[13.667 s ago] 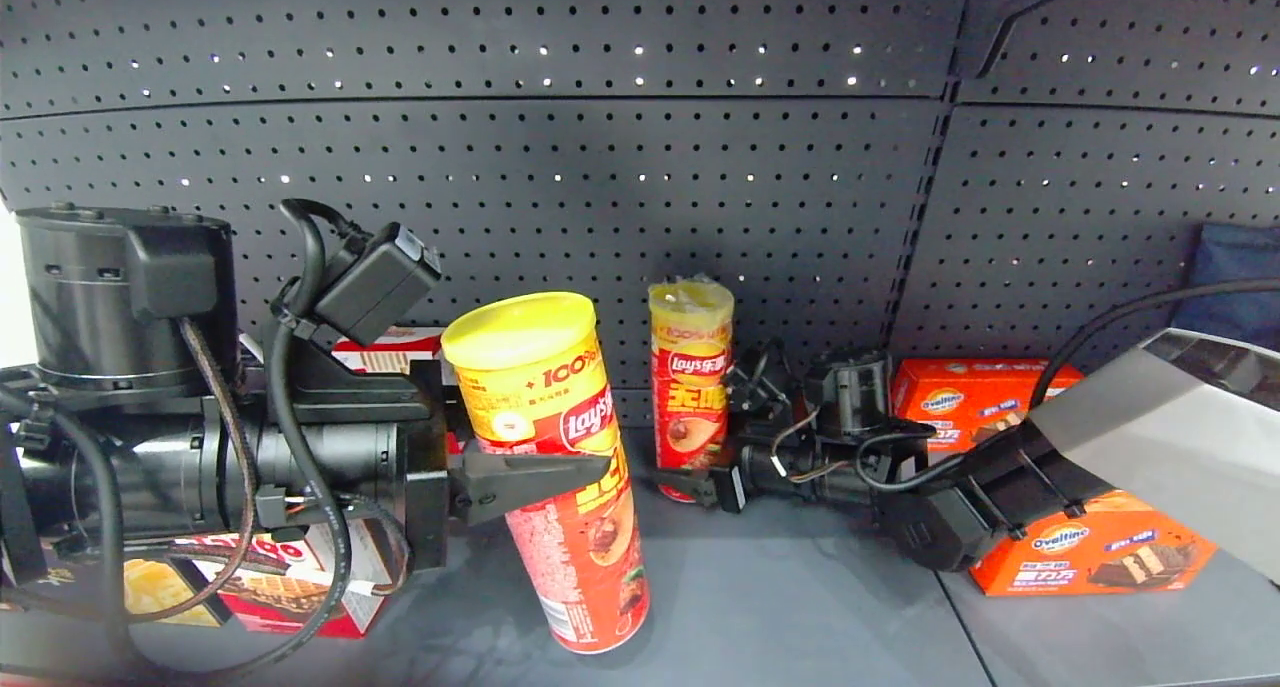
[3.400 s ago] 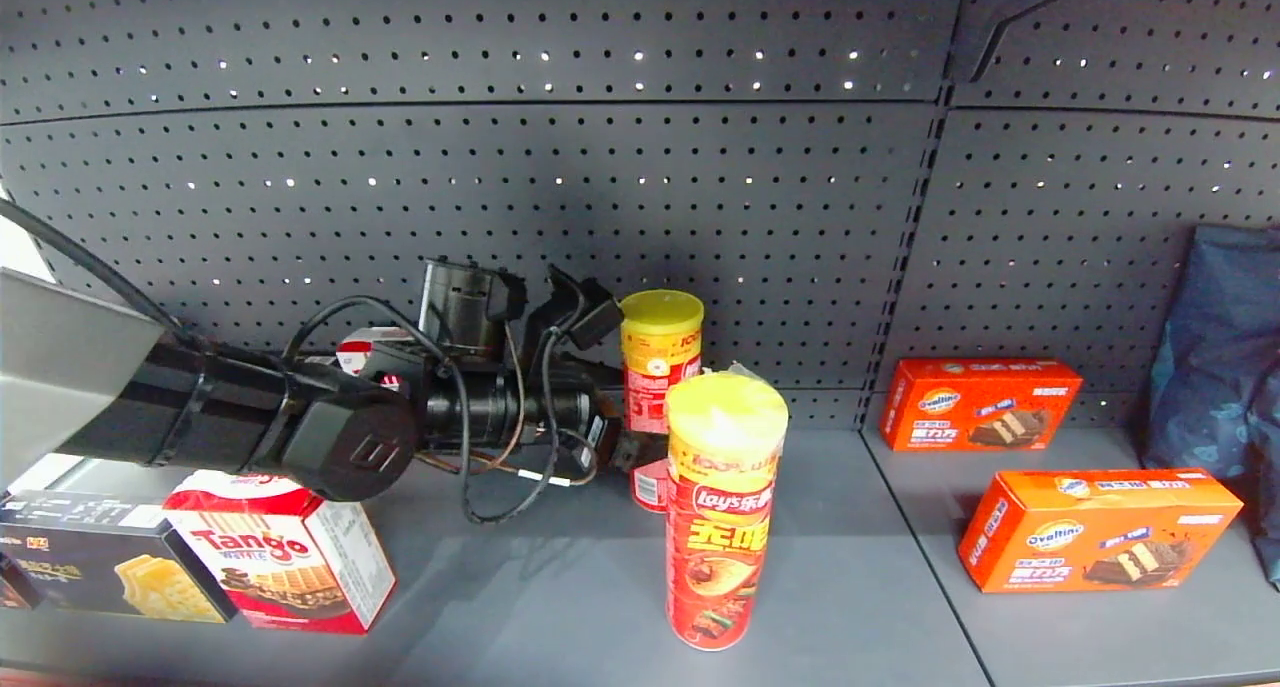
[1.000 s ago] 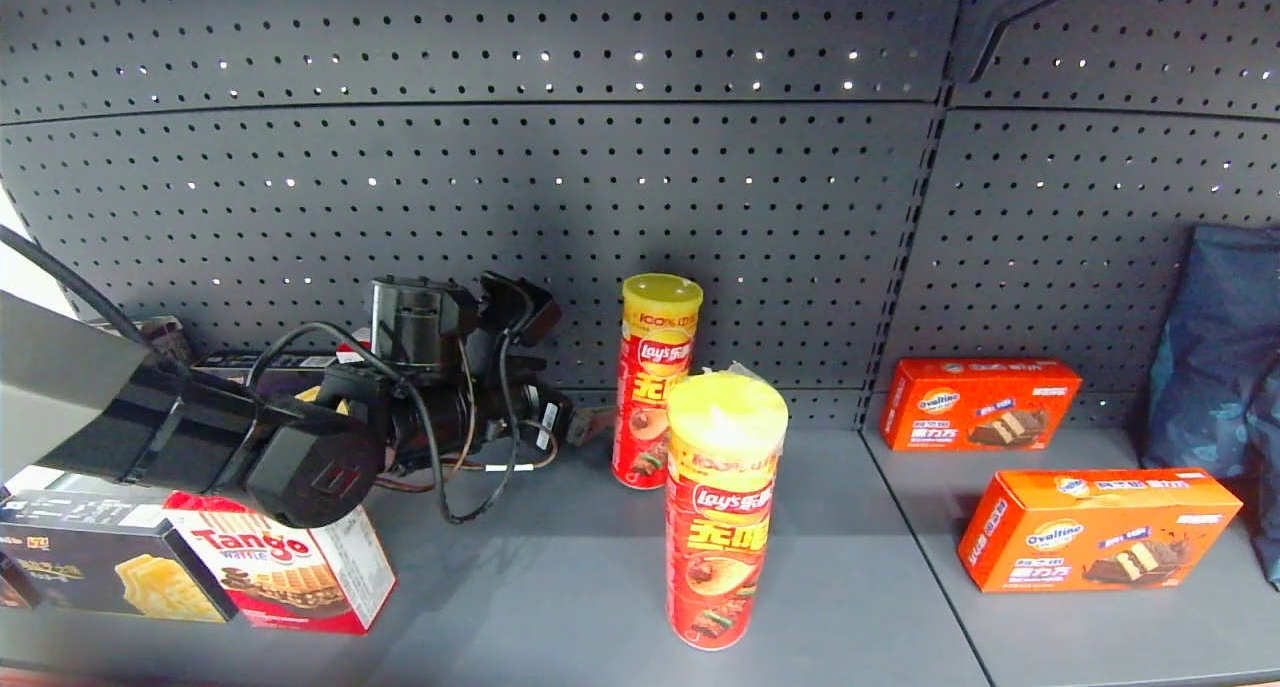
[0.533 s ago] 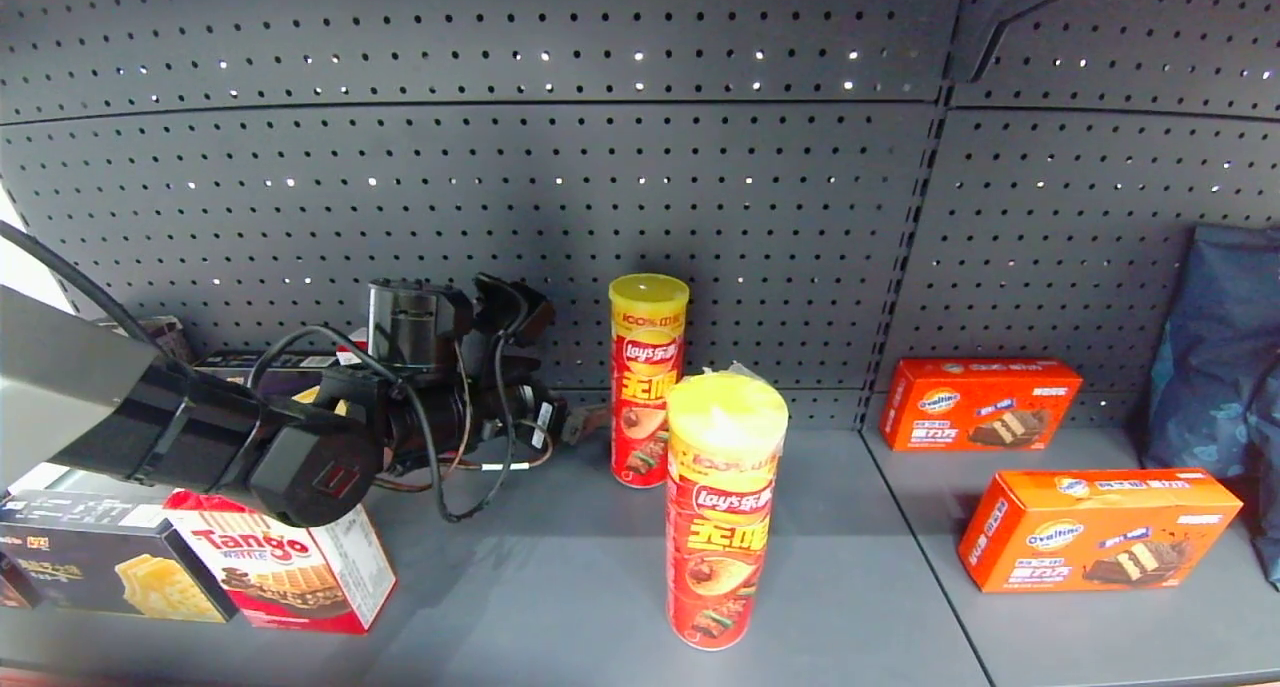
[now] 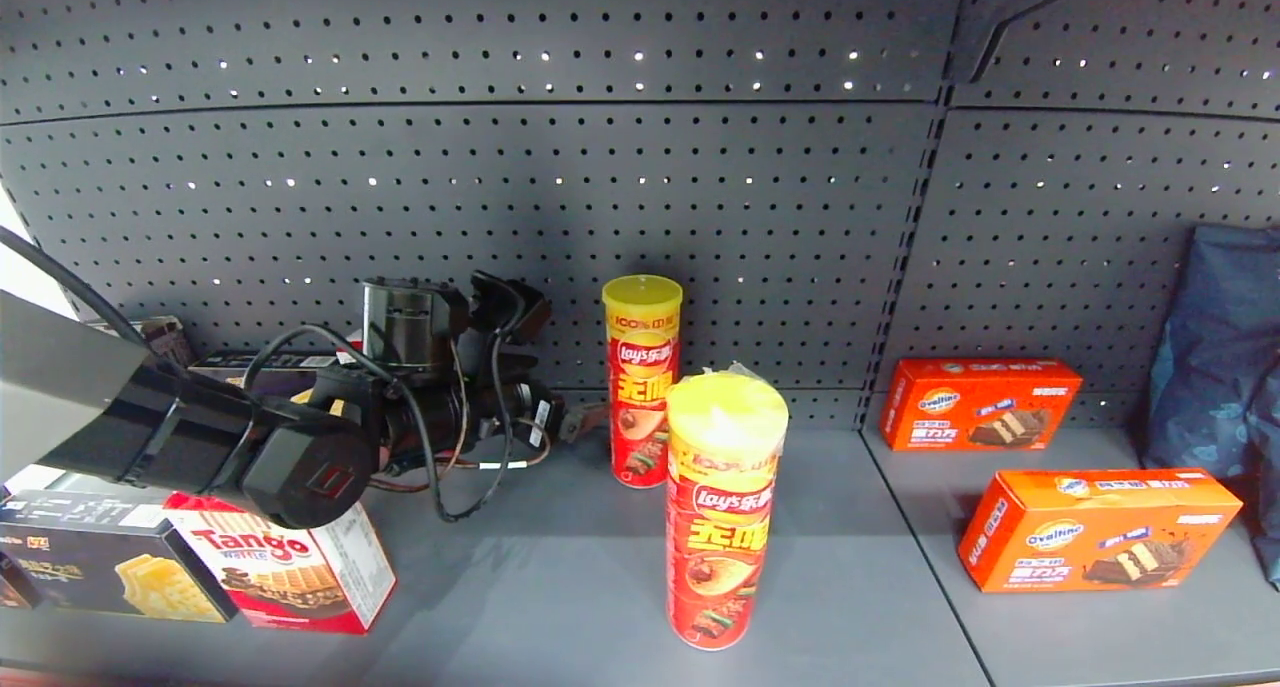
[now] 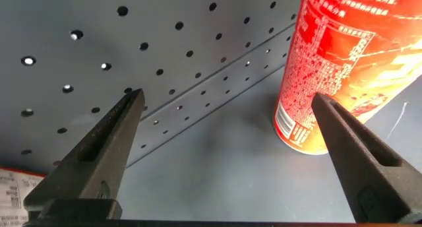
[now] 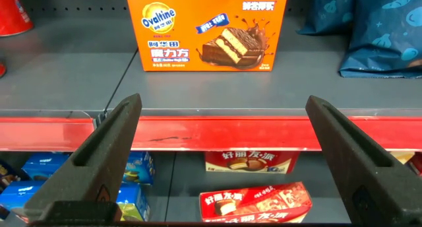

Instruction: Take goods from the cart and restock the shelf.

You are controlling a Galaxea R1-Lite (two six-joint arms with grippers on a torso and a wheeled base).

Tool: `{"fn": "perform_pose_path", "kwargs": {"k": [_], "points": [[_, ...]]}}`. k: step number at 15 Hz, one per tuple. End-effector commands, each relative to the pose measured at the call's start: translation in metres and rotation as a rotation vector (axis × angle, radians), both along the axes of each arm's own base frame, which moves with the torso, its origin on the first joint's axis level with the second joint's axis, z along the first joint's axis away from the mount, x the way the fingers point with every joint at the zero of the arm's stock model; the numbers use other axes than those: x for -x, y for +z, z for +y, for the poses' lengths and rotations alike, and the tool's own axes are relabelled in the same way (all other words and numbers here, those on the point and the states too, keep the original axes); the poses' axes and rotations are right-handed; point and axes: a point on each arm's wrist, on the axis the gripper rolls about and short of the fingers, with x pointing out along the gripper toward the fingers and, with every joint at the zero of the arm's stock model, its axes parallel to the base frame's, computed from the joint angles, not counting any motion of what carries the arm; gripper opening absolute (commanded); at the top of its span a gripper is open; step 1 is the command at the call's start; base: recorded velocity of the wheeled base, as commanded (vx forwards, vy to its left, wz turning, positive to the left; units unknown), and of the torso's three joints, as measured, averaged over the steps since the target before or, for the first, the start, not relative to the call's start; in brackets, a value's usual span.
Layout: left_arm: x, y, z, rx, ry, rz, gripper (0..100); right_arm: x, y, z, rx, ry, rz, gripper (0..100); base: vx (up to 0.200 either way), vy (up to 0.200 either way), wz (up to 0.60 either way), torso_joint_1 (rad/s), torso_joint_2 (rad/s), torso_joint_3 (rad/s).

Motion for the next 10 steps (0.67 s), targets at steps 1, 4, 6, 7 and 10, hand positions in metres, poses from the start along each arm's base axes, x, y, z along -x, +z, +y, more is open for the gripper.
{"fn": "perform_pose_path", "kwargs": {"k": [1,4,6,7,10], "points": [[0.0023,0.0,0.0012,-0.005,0.011,0.002,100,-0.0001,0.0001,0.0,0.0,0.0,0.001,100,0.0,0.0,0.0,0.0,0.0,0.0],[0.003,-0.0026,0.0019,-0.015,0.028,0.008,100,-0.0001,0.0001,0.0,-0.001,0.0,0.001,100,0.0,0.0,0.0,0.0,0.0,0.0],[0.0023,-0.0024,0.0017,-0.016,0.033,0.006,100,-0.0001,0.0001,0.0,-0.001,0.0,0.001,100,0.0,0.0,0.0,0.0,0.0,0.0],[0.0019,-0.0035,0.0016,-0.017,0.032,0.009,100,-0.0001,0.0001,0.0,0.0,0.0,0.001,100,0.0,0.0,0.0,0.0,0.0,0.0],[-0.0009,-0.0085,0.0008,-0.024,0.041,0.019,100,-0.0001,0.0001,0.0,0.0,0.0,0.001,100,0.0,0.0,0.0,0.0,0.0,0.0]]}}
